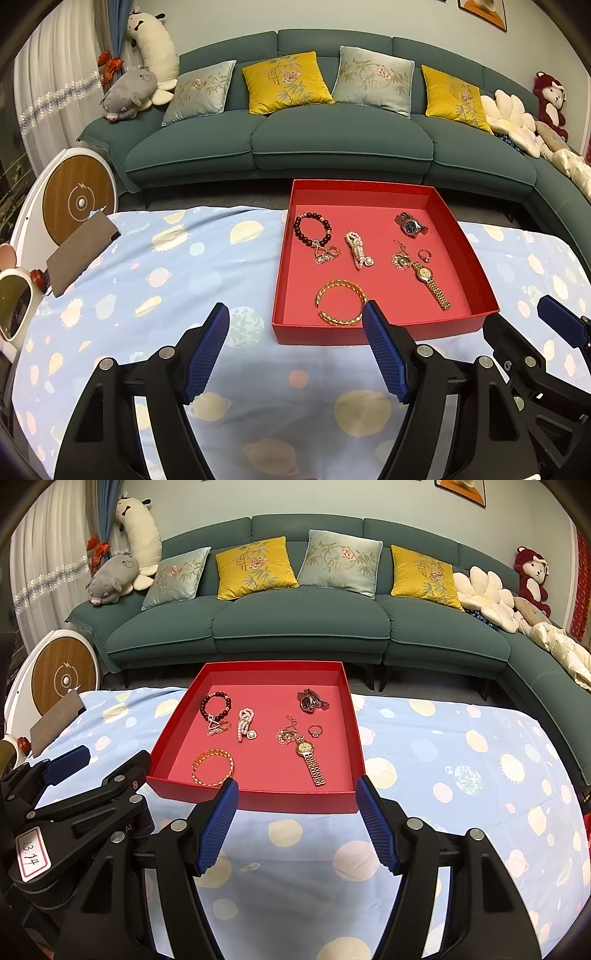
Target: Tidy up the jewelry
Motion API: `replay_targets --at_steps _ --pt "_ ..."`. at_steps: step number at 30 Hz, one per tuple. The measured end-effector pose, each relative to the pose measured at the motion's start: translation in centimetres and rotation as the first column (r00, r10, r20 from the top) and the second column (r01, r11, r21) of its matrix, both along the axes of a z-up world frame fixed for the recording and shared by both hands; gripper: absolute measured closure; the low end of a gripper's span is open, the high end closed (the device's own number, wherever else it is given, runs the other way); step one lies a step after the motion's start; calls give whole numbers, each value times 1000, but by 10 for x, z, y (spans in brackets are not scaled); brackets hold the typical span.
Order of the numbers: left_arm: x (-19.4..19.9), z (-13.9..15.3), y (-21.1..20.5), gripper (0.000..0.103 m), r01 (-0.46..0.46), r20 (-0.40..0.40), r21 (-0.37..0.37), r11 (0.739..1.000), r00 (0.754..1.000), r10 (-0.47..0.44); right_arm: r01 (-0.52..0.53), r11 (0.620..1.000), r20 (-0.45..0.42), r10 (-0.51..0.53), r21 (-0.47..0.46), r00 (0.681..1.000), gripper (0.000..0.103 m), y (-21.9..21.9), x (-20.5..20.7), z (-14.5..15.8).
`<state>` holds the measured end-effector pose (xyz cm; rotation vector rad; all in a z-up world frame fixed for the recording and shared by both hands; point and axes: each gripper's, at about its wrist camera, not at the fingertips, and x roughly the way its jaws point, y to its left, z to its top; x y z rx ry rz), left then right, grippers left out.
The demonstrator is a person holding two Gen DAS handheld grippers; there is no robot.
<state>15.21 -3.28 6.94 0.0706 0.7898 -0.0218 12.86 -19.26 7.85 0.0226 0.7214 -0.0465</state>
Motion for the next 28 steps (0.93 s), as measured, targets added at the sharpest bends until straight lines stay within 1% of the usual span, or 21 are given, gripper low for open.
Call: replay_targets --at_steps 12,16,24,26,28 --pt "1 -2 1 31 -15 -8 -3 1000 1000 15 -2 1000 0 2 -1 1000 40 0 0 -1" --pt "0 -2 0 31 -18 0 10 1000 1000 18 -1 1000 0 1 -2 1000 40 1 -1 -1" --pt "2 -4 2 31 -27 -32 -7 1000 999 27 0 1000 0 0 -2 1000 40 -1 0 -2" --pt "3 -4 2 31 -28 -32 -5 1000 999 27 3 1000 -2 -3 -3 1000 39 0 0 -2" --pt "3 -4 3 31 -31 -33 -8 999 999 30 9 1000 -1 -9 -6 1000 35 -1 0 -2"
